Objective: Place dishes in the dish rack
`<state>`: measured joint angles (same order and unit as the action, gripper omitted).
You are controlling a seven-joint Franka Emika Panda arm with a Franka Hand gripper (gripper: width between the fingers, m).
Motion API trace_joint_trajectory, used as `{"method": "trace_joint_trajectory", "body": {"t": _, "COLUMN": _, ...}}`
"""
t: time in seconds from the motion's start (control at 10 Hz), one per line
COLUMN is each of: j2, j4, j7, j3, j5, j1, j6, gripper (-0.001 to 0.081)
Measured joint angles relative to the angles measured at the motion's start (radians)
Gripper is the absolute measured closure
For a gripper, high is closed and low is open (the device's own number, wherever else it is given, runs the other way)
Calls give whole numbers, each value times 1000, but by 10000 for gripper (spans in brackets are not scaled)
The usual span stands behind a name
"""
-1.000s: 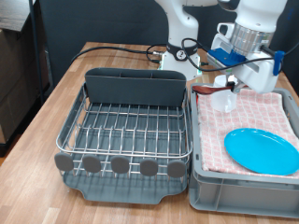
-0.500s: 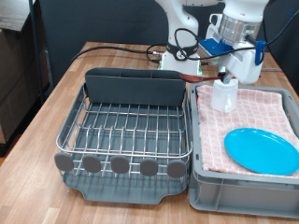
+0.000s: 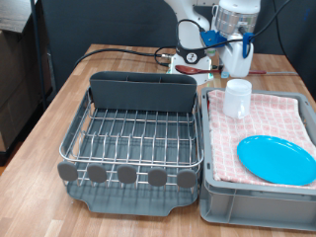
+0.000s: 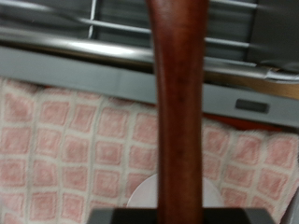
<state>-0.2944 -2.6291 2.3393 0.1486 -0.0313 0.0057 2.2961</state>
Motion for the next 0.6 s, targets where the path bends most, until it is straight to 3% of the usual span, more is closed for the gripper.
{"method": "trace_joint_trajectory", "body": {"t": 0.4, "j2": -112, "j4": -104, "j7": -66, "j3": -107, "j5": 1, "j1": -13, "j6": 4, "gripper": 727}}
{"method": "trace_joint_trajectory", "body": {"t": 0.6, "j2": -147, "j4": -128, "j7": -77, "j3": -115, "j5": 1, "j1": -19, "j6": 4, "gripper": 727}}
